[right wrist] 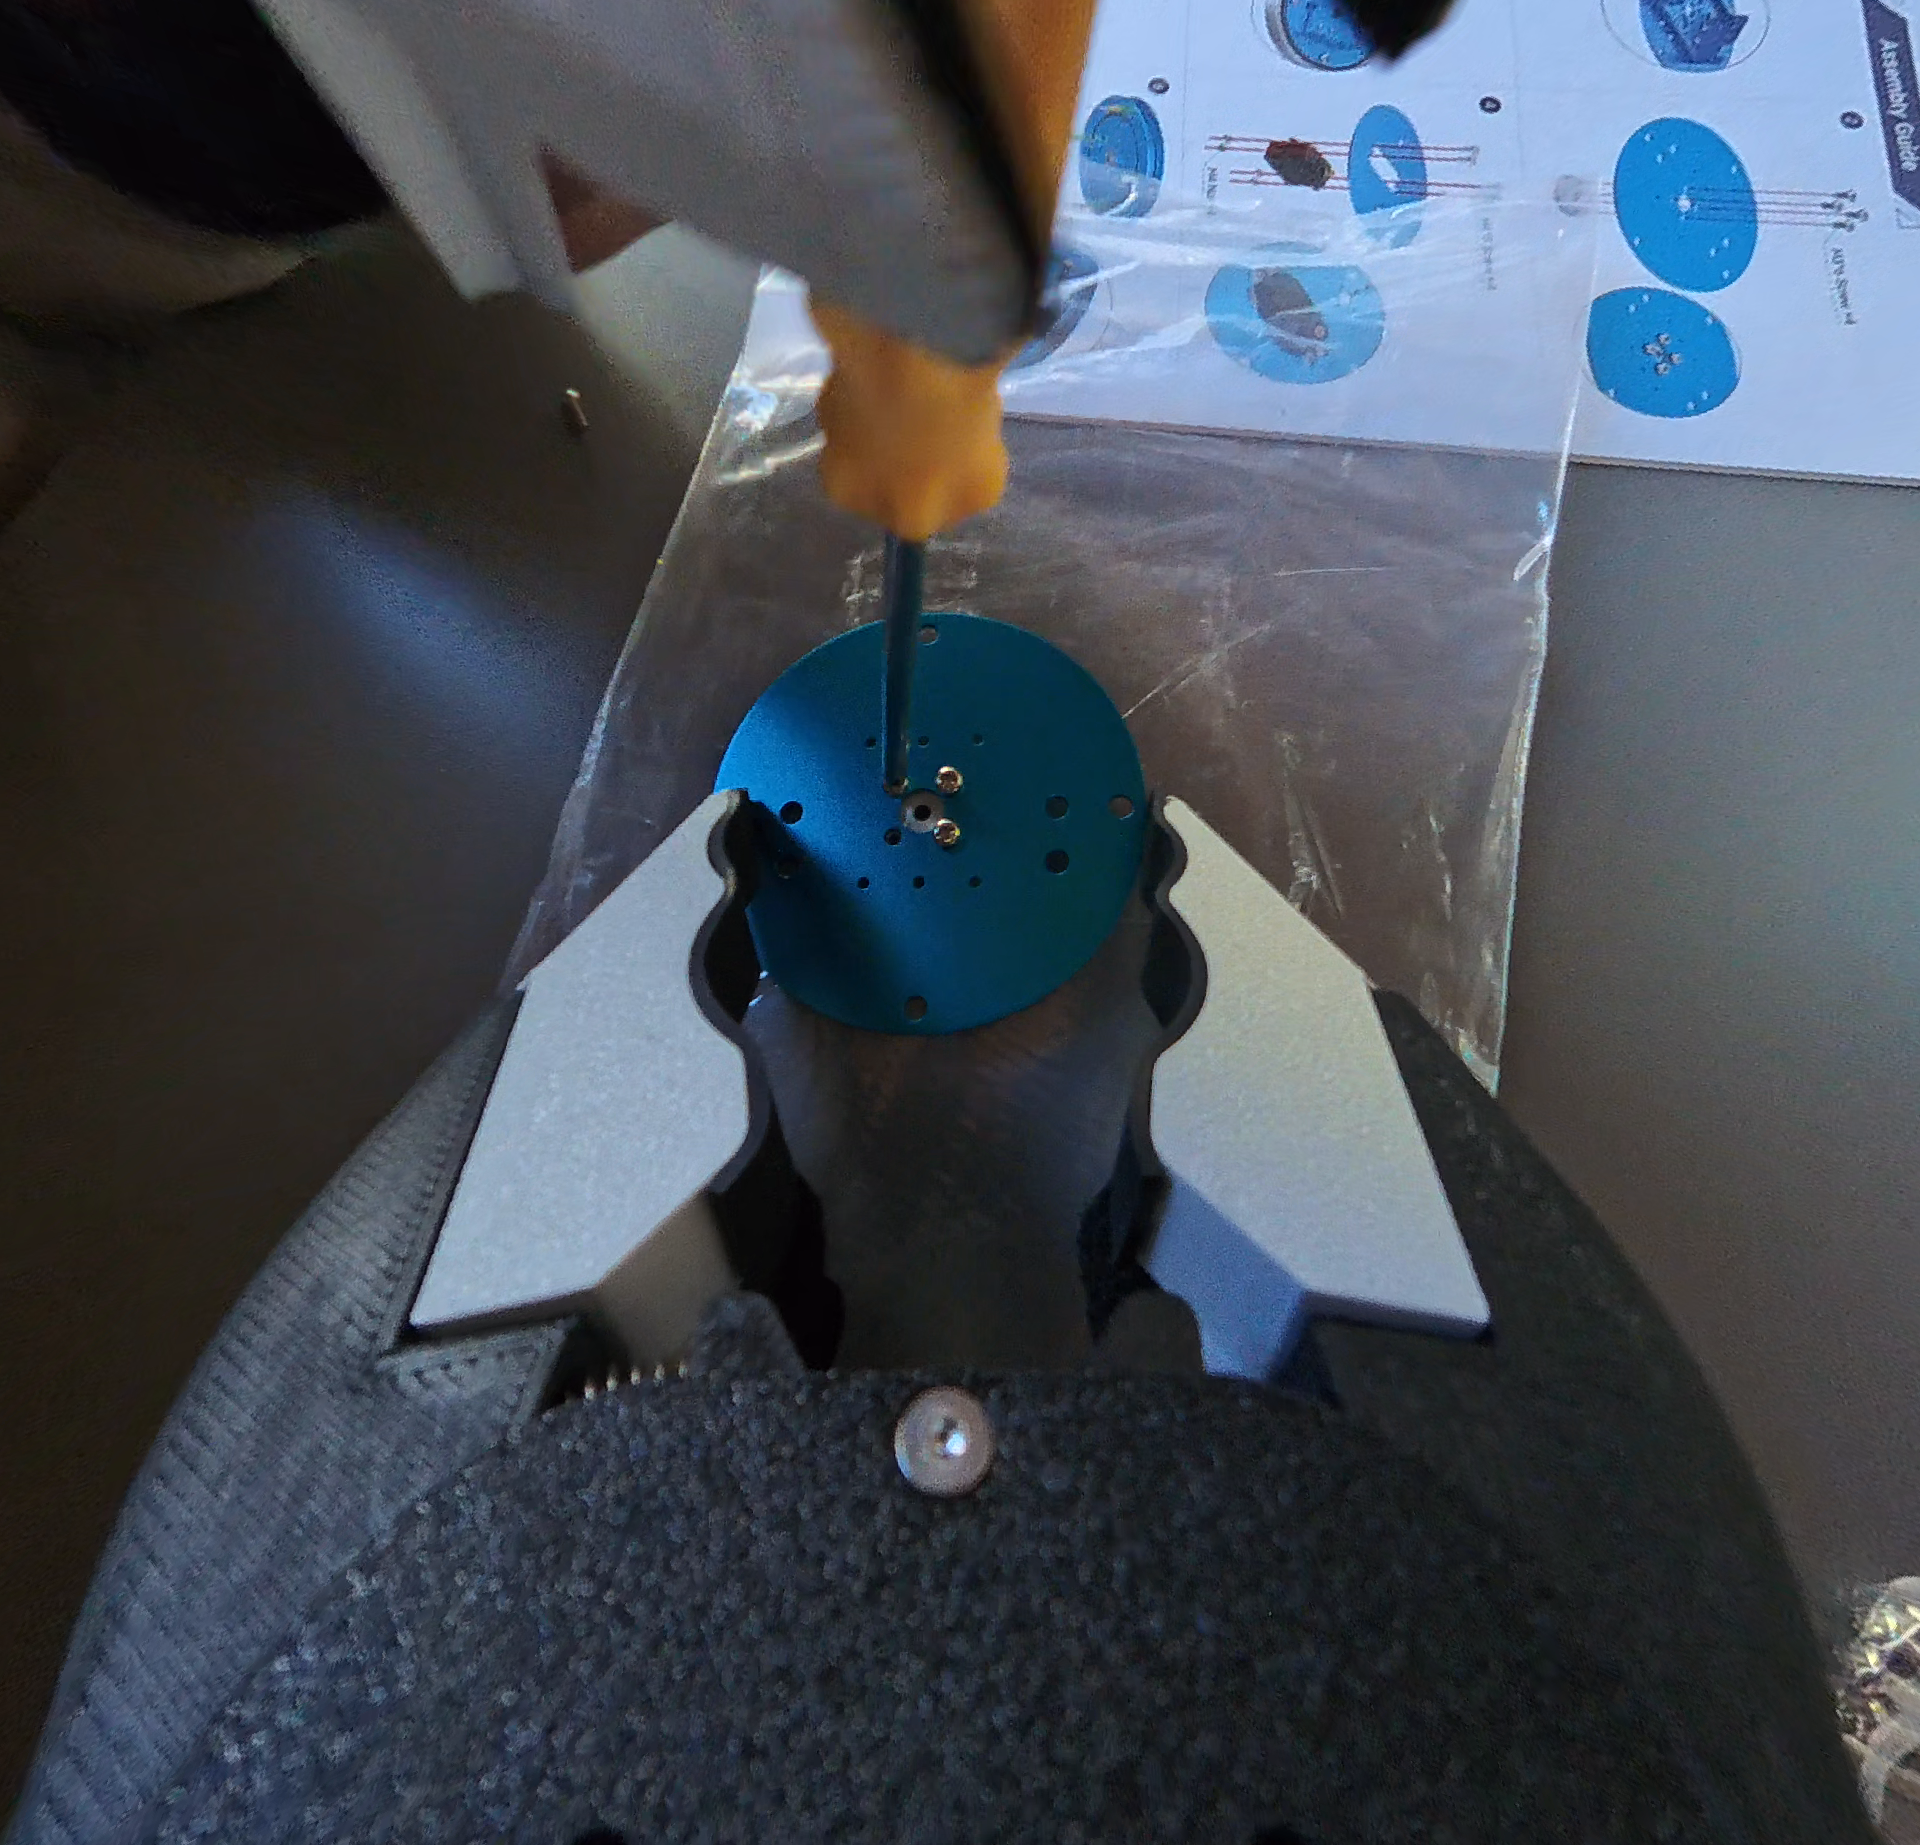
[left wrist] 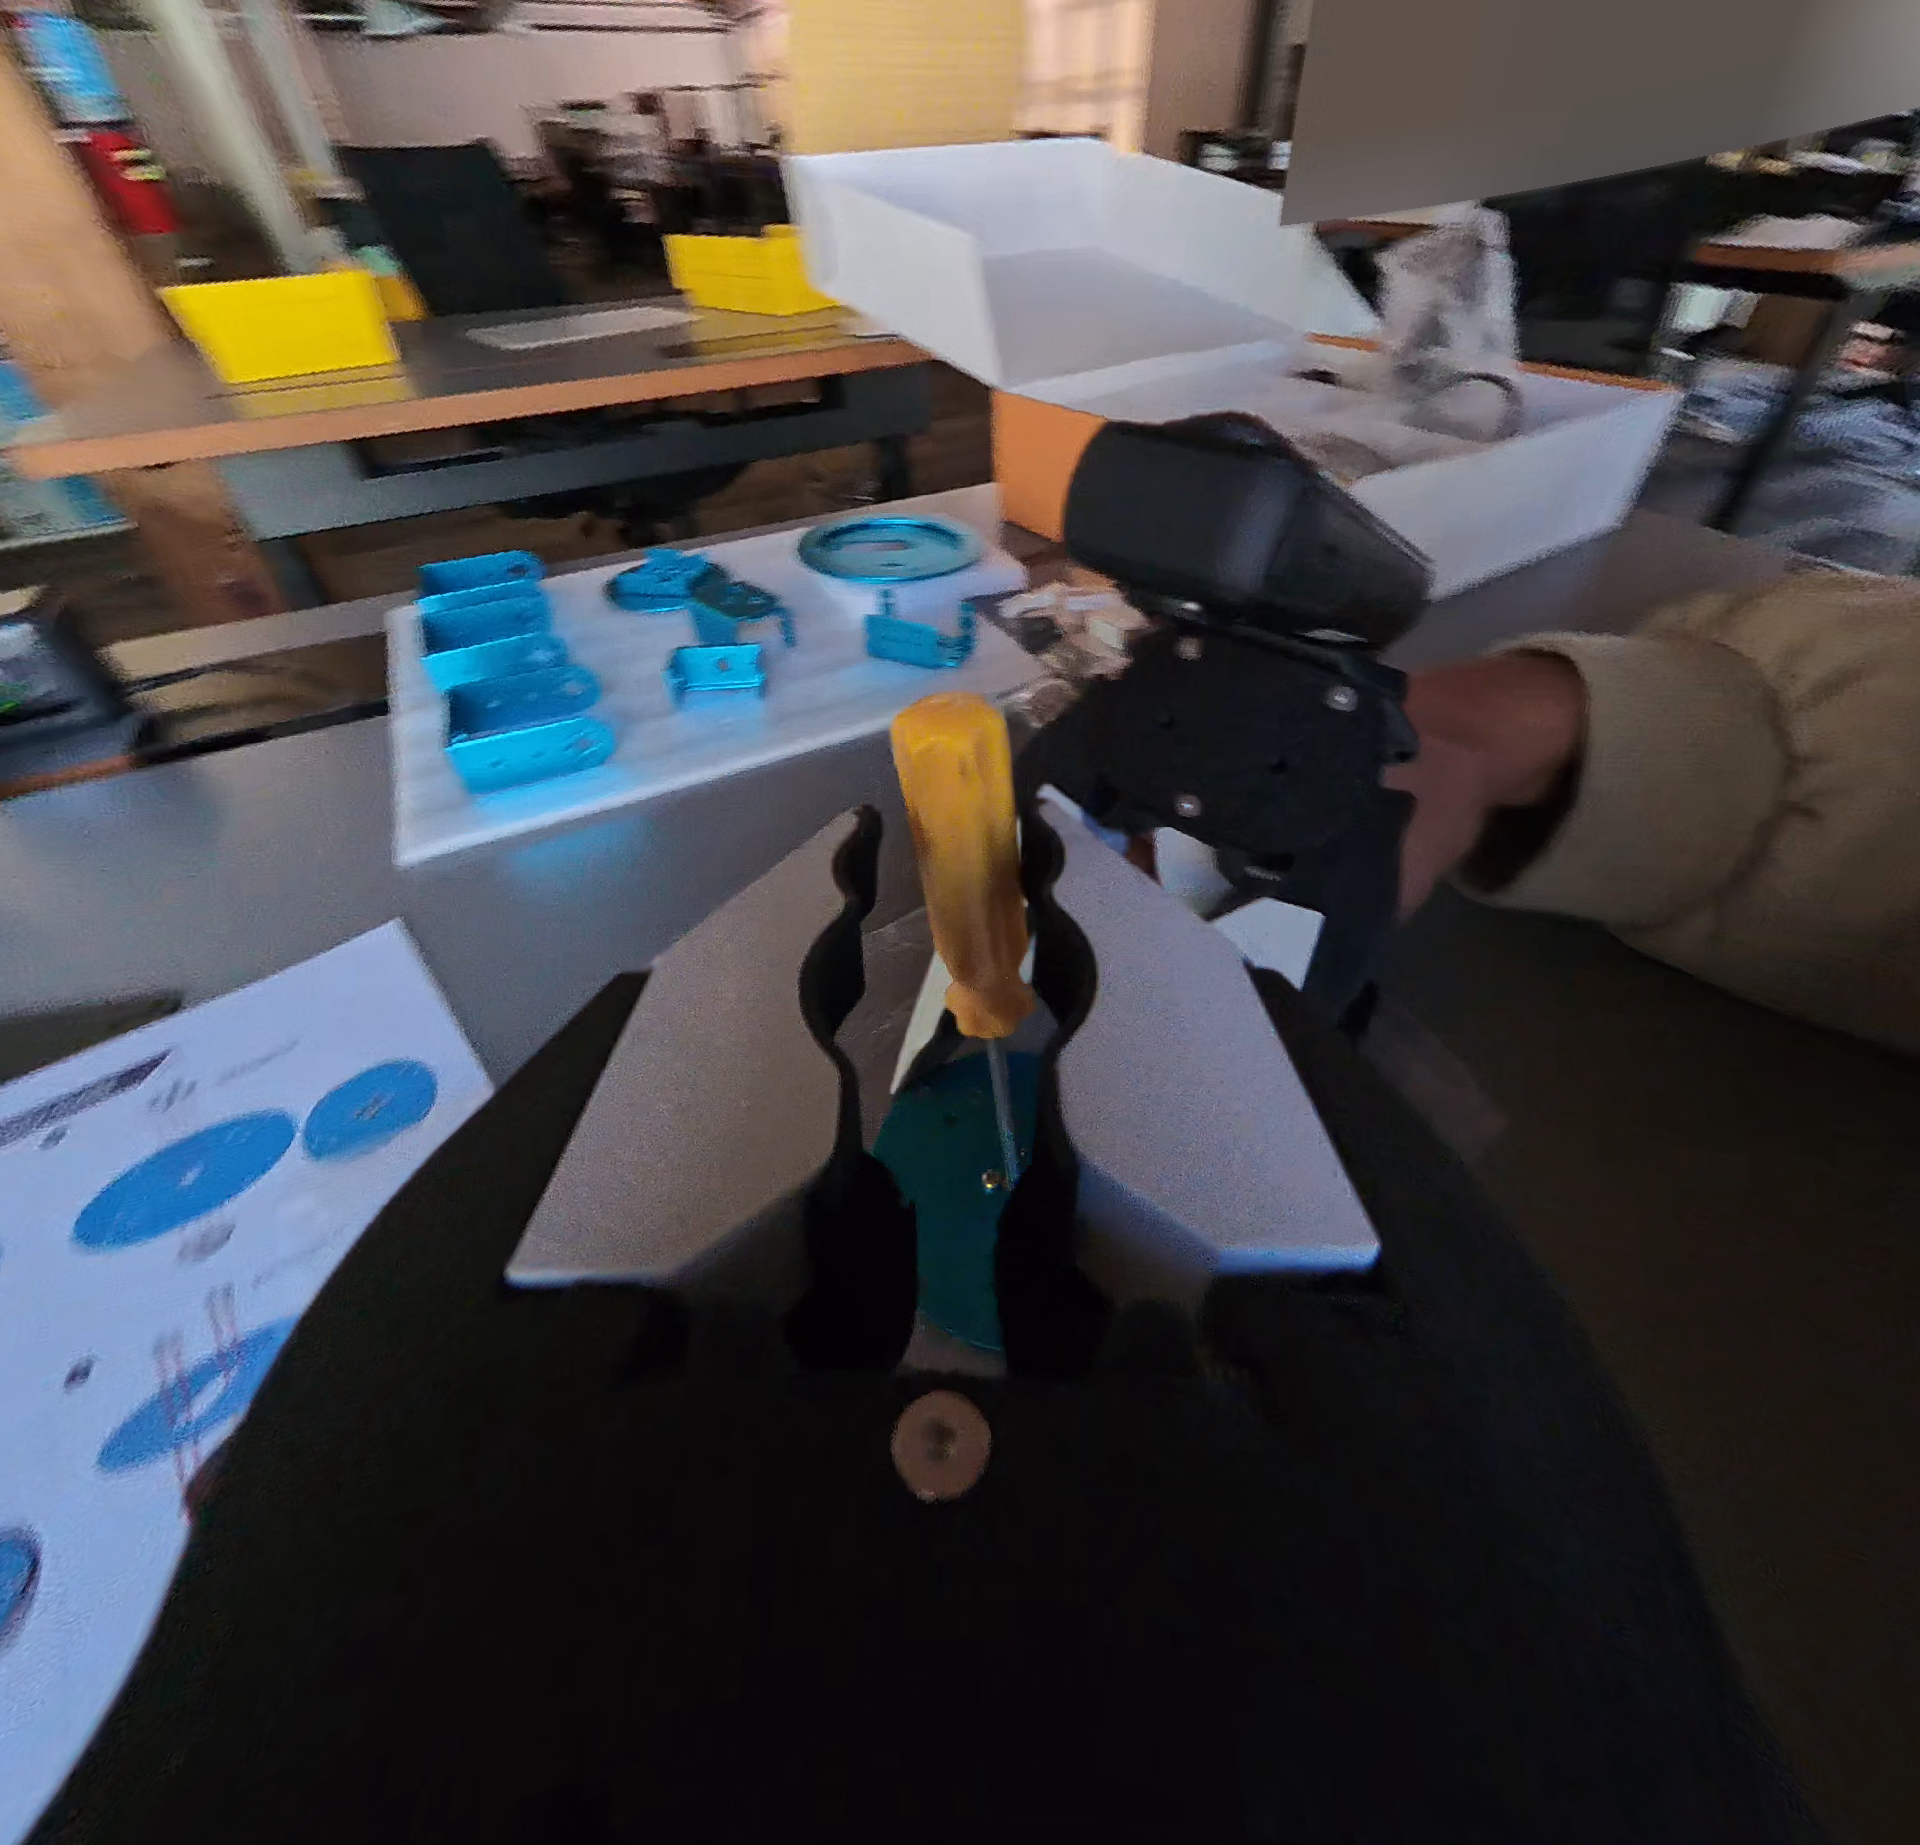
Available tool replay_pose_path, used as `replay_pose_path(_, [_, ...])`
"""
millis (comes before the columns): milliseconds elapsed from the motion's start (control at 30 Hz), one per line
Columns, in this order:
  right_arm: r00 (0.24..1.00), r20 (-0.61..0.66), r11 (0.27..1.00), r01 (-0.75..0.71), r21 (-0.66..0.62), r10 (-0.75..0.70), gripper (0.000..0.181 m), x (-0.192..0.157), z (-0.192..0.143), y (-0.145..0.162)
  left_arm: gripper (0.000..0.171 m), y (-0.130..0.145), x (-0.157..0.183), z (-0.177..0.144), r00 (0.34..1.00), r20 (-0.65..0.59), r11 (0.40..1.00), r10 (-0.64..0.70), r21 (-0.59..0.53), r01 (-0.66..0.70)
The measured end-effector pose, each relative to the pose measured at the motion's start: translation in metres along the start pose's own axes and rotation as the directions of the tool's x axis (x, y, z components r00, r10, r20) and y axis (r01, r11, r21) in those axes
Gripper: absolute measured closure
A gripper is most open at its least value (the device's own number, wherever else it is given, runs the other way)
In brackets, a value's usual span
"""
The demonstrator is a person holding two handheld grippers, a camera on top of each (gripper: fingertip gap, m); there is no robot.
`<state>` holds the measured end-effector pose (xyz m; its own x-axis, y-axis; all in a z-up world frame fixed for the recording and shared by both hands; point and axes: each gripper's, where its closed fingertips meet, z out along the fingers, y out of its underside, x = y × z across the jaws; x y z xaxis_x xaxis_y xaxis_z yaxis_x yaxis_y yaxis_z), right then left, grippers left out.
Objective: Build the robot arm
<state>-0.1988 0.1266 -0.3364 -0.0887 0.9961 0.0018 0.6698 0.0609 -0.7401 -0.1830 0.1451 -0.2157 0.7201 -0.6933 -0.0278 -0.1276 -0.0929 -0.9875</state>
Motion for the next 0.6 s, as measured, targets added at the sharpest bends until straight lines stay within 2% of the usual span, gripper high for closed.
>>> replay_pose_path(67, [1.000, -0.003, 1.000, -0.003, 0.000, 0.003, 0.107, 0.000, 0.000, 0.000, 0.146, -0.002, -0.005, -0.004, 0.992, 0.125, 0.999, -0.031, 0.042, 0.025])
replay_pose_path(167, [1.000, -0.007, 1.000, -0.004, 0.000, 0.004, 0.107, 0.000, 0.000, 0.000, 0.147, -0.007, -0.014, -0.015, 0.937, 0.349, 0.995, 0.007, 0.090, -0.041])
replay_pose_path(233, [1.000, -0.008, 1.000, -0.006, 0.001, 0.006, 0.108, 0.000, 0.000, 0.000, 0.151, -0.011, -0.012, -0.018, 0.915, 0.404, 0.994, 0.014, 0.093, -0.056])
replay_pose_path(300, [1.000, -0.009, 1.000, -0.006, 0.001, 0.006, 0.108, 0.000, 0.000, 0.000, 0.153, -0.011, -0.004, -0.016, 0.936, 0.350, 0.996, -0.022, 0.084, -0.008])
replay_pose_path(400, [1.000, -0.012, 1.000, -0.004, 0.002, 0.004, 0.108, 0.001, 0.000, 0.000, 0.155, -0.010, 0.001, -0.014, 0.976, 0.191, 0.994, -0.104, 0.057, 0.095])
replay_pose_path(500, [1.000, -0.007, 1.000, -0.006, 0.005, 0.006, 0.107, 0.001, 0.000, 0.000, 0.155, -0.009, 0.003, -0.014, 0.997, 0.003, 0.997, -0.082, 0.011, 0.082])
replay_pose_path(600, [1.000, -0.005, 1.000, -0.005, 0.007, 0.005, 0.107, 0.001, 0.000, 0.000, 0.155, -0.009, 0.006, -0.012, 0.981, -0.194, 0.999, -0.031, -0.017, 0.029])
